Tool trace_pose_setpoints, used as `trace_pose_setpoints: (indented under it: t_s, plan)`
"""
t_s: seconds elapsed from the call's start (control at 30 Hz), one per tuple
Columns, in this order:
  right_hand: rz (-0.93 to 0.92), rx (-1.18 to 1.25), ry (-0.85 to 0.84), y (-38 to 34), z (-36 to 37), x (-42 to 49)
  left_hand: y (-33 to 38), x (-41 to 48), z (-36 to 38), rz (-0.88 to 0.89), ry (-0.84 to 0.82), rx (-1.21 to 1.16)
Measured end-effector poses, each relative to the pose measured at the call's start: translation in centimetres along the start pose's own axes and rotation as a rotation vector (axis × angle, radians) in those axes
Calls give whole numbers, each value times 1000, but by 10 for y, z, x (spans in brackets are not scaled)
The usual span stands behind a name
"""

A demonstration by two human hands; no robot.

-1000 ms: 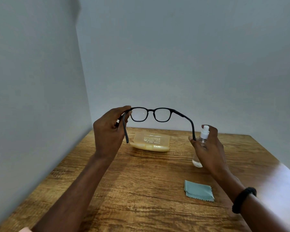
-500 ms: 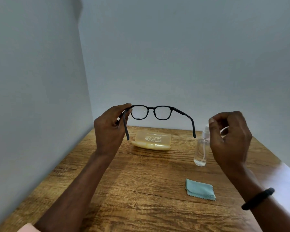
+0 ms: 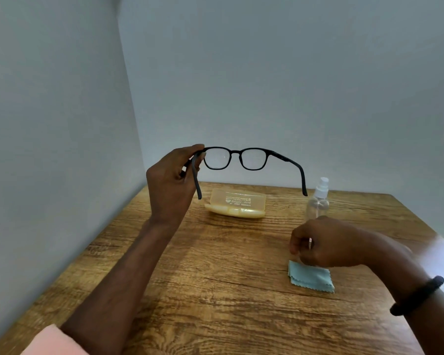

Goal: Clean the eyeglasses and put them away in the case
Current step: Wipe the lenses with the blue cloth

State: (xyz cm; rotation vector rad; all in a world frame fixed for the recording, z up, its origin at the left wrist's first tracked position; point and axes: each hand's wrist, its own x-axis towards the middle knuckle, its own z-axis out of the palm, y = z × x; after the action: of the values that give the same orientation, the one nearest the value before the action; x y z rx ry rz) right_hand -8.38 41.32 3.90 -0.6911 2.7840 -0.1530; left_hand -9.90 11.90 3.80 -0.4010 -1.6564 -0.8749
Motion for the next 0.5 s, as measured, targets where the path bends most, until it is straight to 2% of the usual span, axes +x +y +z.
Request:
trace_pose_setpoints:
  t_s: [0.17, 0.5]
  plan:
    - [62, -76, -140, -2, 4, 4, 0, 0, 0, 4, 0, 7]
    - [39, -126, -165, -3, 6, 5, 2, 2, -1, 19, -1, 48]
